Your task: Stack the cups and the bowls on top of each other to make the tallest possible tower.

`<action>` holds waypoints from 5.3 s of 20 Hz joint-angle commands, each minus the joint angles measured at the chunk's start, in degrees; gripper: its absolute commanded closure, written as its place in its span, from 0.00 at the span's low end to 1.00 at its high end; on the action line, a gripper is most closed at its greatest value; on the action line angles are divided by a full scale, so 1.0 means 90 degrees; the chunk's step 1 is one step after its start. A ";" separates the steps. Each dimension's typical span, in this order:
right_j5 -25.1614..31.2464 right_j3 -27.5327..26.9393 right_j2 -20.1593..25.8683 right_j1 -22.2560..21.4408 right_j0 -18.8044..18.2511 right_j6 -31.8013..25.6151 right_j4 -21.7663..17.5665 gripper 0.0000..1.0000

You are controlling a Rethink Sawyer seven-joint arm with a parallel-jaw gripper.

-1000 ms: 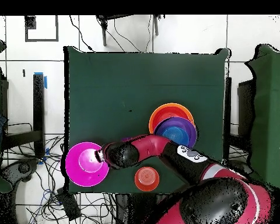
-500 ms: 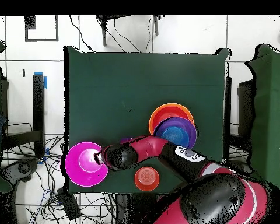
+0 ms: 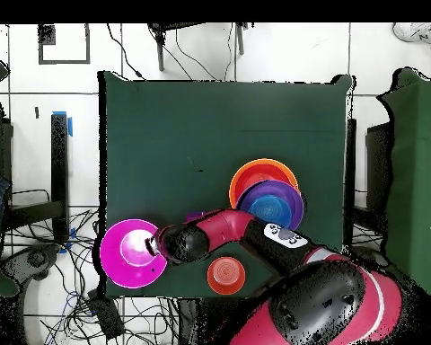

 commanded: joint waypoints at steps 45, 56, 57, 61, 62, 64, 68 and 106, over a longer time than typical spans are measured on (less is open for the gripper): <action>-0.0307 0.0047 0.0321 -0.3031 -0.0454 0.0844 0.1619 1.00; 0.0282 0.0880 0.1938 -0.4328 -0.1977 -0.0027 0.2455 1.00; 0.0291 0.0915 0.2222 -0.4385 -0.2182 -0.0119 0.2526 1.00; 0.0375 0.1200 0.3583 -0.4503 -0.3226 -0.0226 0.2950 1.00; 0.0470 0.1204 0.3706 -0.4518 -0.3330 -0.0184 0.3031 1.00; 0.0527 0.1132 0.3889 -0.4415 -0.3442 -0.0142 0.3062 1.00; 0.0707 0.1153 0.4447 -0.4273 -0.3850 -0.0315 0.3066 1.00; 0.3182 0.1025 0.4799 -0.3037 -0.5230 -0.2301 0.0569 1.00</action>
